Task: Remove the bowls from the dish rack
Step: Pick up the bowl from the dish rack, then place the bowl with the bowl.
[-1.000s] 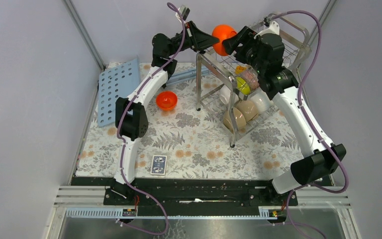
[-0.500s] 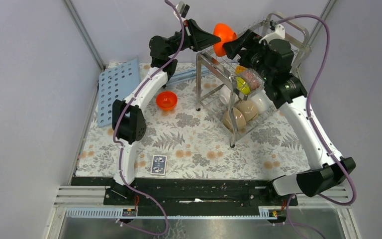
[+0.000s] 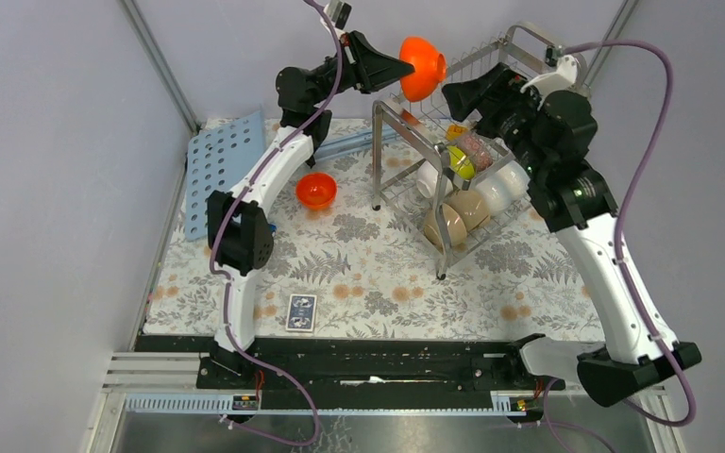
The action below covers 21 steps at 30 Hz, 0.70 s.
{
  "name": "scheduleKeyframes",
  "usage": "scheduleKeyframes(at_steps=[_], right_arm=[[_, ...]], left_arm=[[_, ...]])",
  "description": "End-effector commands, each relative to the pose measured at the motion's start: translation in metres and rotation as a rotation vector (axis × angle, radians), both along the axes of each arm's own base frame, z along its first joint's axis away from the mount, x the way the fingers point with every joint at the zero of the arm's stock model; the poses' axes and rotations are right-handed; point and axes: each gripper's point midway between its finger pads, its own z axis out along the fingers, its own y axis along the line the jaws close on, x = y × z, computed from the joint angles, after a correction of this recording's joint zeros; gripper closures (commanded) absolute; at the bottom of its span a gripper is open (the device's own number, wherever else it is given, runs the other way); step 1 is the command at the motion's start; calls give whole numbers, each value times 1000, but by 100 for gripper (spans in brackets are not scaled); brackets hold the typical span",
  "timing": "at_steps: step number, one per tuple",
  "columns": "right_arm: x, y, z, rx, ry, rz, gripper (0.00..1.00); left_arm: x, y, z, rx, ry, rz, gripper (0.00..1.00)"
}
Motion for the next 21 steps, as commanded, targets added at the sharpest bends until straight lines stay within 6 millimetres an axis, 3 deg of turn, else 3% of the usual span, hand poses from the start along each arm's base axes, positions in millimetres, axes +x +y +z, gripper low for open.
scheduleKeyframes(at_steps=[1, 8, 14, 16, 21], right_arm=[[-41, -9, 32, 17, -101, 40, 8], [-100, -8, 59, 20, -207, 168, 9], [-143, -2, 46, 28, -198, 294, 10], [-158, 4, 41, 37, -174, 363, 12], [-196, 18, 40, 51, -162, 540, 15]], left_arm=[[-50, 28, 69, -114, -145, 22, 100], [-105, 53, 101, -103, -248, 127, 100], [-155, 75, 104, -32, -306, 232, 100], [-156, 73, 79, 81, -261, 326, 100], [-183, 76, 6, 385, -331, 554, 100]])
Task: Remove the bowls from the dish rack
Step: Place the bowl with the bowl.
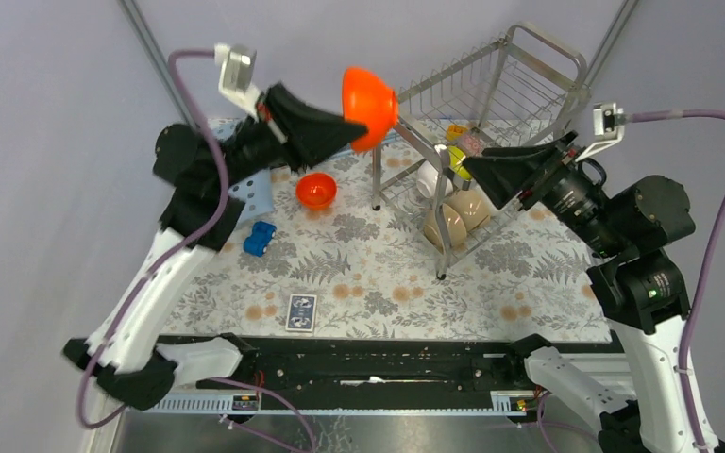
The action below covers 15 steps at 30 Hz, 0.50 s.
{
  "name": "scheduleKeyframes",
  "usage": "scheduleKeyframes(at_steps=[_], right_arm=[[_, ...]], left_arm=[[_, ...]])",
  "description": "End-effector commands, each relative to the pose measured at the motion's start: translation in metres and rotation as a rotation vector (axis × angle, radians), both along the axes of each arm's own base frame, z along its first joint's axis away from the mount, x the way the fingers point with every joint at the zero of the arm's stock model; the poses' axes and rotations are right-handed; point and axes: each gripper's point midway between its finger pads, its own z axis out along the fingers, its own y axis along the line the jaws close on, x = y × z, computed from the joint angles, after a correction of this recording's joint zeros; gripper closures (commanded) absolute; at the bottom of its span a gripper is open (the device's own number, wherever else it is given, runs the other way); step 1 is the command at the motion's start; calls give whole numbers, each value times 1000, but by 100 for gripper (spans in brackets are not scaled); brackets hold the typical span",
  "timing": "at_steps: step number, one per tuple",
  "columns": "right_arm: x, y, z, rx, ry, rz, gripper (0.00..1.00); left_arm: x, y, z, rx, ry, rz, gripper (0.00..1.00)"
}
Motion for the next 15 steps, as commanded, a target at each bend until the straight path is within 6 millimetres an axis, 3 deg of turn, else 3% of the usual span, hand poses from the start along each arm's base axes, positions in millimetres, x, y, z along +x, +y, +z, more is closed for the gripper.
scheduleKeyframes(at_steps=[1, 8, 12, 15], right_arm=[[-31, 17, -8, -24, 23, 174, 16], [-23, 28, -45, -126, 133, 224, 19], [-21, 32, -53, -192, 146, 229, 20], [-17, 46, -61, -258, 165, 236, 20]], left_arm=[[13, 2, -98, 332, -2, 284, 100], [-6, 22, -196, 592, 91, 390, 100], [-27, 24, -236, 710, 80, 389, 100], [-40, 25, -256, 770, 69, 394, 100]])
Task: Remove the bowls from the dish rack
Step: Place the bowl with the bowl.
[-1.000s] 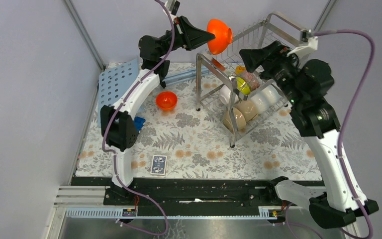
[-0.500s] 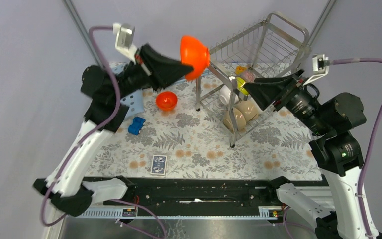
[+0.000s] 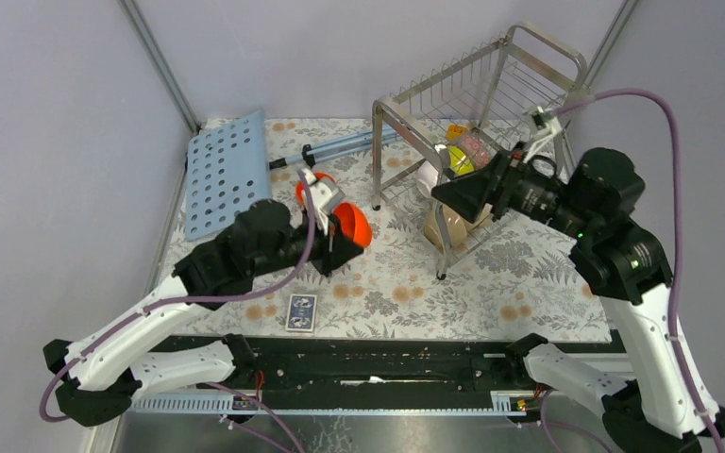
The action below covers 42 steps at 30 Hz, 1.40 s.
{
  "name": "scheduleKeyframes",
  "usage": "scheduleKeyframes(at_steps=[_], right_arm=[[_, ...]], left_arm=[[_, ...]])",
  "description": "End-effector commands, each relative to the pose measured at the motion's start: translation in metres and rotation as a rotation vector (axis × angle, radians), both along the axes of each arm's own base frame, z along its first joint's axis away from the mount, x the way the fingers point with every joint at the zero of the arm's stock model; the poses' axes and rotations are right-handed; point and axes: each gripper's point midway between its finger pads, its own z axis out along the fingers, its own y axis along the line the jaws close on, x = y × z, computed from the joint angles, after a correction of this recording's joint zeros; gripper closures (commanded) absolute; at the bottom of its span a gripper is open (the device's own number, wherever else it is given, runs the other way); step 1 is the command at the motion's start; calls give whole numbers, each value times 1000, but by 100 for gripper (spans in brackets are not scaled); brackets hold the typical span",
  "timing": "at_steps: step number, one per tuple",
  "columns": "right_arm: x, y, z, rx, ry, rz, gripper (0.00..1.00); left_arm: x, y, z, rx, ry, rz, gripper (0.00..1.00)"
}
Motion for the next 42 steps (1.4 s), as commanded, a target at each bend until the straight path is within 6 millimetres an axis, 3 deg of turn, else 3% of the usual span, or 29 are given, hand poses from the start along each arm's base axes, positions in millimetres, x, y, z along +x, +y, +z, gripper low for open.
scheduleKeyframes(at_steps=[1, 6, 8, 14, 22, 29, 36, 42], right_arm=[[-5, 20, -2, -110, -37, 42, 20], [-19, 66, -35, -268, -38, 64, 20], [-19, 73, -53, -303, -17, 44, 21], [-28, 77, -125, -414, 84, 0, 22], [-56, 58, -189, -505, 185, -47, 23], [-67, 48, -210, -469, 240, -59, 24], [-74, 62, -228, -579, 221, -36, 26], [-80, 63, -250, -706, 226, -42, 30]], left_arm=[[-7, 22, -5, 83, -112, 69, 100], [-20, 35, -40, 206, -88, 73, 100], [-25, 40, -56, 256, -83, 67, 100], [-40, 40, -86, 344, -119, -6, 100], [-68, 20, -111, 497, -263, -183, 100], [-104, 3, -137, 650, -462, -426, 100], [-122, -9, -170, 840, -612, -582, 100], [-123, -11, -185, 970, -757, -639, 100]])
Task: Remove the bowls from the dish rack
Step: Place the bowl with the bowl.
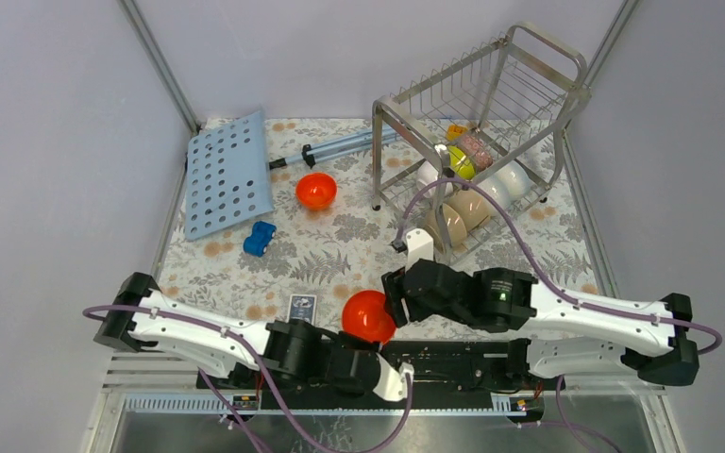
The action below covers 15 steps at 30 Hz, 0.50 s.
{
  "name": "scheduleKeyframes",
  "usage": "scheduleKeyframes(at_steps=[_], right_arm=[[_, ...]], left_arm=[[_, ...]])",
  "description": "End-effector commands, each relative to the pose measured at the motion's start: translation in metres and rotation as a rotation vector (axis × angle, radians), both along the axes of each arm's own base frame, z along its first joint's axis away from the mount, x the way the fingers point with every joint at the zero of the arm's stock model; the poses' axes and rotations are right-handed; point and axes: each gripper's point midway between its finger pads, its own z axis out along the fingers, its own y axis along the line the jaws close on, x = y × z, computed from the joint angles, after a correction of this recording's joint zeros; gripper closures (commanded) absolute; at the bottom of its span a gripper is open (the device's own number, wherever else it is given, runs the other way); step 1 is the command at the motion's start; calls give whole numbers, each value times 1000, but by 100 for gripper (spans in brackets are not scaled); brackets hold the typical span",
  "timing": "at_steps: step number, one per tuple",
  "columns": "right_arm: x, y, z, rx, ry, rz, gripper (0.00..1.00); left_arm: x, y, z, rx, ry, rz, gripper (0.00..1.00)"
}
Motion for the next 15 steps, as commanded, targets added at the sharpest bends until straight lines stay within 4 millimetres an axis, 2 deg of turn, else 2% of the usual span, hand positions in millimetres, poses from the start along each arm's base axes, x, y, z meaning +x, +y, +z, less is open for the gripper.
scheduleKeyframes(at_steps=[1, 7, 15], right_arm=[[1, -2, 2, -39, -24, -30, 31], [-6, 0, -14, -85, 4, -12, 39], [-16, 11, -21, -100, 11, 64, 45]], left_arm=[[9, -5, 5, 17, -144, -69, 100], [2, -2, -6, 71, -179, -143, 100], [-12, -1, -18, 114, -181, -221, 100]])
